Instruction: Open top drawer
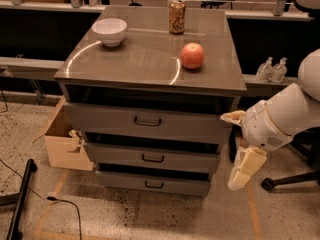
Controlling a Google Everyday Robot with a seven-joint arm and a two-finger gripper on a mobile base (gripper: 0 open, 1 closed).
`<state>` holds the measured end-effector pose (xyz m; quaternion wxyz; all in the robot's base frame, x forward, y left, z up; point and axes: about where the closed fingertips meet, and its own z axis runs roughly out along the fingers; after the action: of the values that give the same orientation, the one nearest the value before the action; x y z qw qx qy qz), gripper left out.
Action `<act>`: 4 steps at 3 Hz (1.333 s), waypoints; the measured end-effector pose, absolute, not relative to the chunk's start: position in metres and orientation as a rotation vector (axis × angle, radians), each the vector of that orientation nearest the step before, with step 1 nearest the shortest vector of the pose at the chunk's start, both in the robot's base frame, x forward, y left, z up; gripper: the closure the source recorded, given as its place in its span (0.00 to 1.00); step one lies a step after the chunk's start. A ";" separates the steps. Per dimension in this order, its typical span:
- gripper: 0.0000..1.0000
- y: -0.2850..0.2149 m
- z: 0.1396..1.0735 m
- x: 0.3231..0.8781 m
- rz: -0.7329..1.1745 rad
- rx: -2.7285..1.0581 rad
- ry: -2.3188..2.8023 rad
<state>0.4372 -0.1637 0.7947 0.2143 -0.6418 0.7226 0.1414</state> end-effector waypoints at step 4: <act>0.00 -0.116 0.782 0.475 0.412 -1.881 1.818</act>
Offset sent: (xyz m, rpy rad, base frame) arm 0.0060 0.0155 0.0013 0.0093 -0.0367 0.0305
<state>0.4745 -0.1157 0.7823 0.2441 -0.6889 0.6657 0.1507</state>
